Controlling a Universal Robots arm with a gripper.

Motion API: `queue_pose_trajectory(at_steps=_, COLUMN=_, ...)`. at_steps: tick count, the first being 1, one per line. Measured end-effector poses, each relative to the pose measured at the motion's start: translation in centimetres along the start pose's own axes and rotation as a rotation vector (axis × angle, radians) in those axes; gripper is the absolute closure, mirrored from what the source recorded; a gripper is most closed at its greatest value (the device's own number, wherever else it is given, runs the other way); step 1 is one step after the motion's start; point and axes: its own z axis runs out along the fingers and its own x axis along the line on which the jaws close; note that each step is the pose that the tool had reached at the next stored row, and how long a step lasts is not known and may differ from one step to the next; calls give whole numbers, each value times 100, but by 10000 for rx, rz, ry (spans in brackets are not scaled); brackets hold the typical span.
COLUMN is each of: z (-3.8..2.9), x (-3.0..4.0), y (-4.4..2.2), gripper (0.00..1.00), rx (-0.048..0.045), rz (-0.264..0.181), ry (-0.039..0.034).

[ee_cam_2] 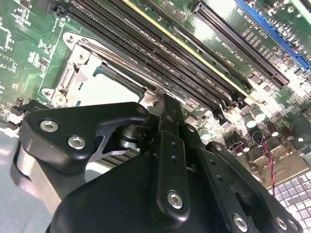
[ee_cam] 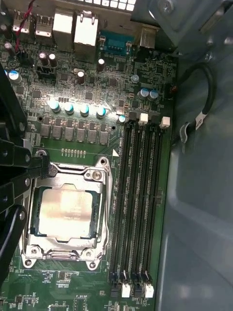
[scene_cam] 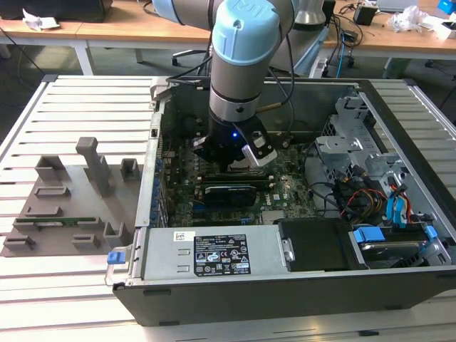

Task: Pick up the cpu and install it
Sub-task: 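Install the second cpu locking lever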

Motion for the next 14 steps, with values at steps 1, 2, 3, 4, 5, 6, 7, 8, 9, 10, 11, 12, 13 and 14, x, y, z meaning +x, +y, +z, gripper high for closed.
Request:
queue_pose_trajectory(at_steps=1, z=-1, x=-12, y=0, gripper=89, rx=2, rz=2, ry=17)
queue_pose_trajectory(at_steps=2, z=-1, x=-29, y=0, gripper=89, rx=2, rz=5, ry=39)
queue_pose_trajectory(at_steps=3, z=-1, x=-39, y=0, gripper=89, rx=2, rz=7, ry=51)
queue_pose_trajectory(at_steps=4, z=-2, x=-50, y=0, gripper=89, rx=1, rz=9, ry=64)
queue_pose_trajectory(at_steps=5, z=-2, x=-61, y=0, gripper=89, rx=0, rz=11, ry=76)
queue_pose_trajectory(at_steps=6, z=-2, x=-72, y=-1, gripper=89, rx=-1, rz=12, ry=88)
queue_pose_trajectory(at_steps=7, z=-3, x=-82, y=-1, gripper=89, rx=-2, rz=13, ry=99)
queue_pose_trajectory(at_steps=8, z=-3, x=-100, y=-2, gripper=89, rx=-1, rz=16, ry=118)
queue_pose_trajectory(at_steps=9, z=-4, x=-115, y=-3, gripper=89, rx=-1, rz=18, ry=132)
queue_pose_trajectory(at_steps=10, z=-4, x=-126, y=-3, gripper=89, rx=0, rz=19, ry=140)
queue_pose_trajectory(at_steps=11, z=-4, x=-143, y=-5, gripper=89, rx=1, rz=20, ry=150)
queue_pose_trajectory(at_steps=12, z=-5, x=-155, y=-6, gripper=89, rx=2, rz=22, ry=158)
queue_pose_trajectory(at_steps=13, z=-6, x=-168, y=-7, gripper=89, rx=3, rz=23, ry=165)
queue_pose_trajectory(at_steps=14, z=-6, x=-182, y=-7, gripper=89, rx=4, rz=24, ry=172)
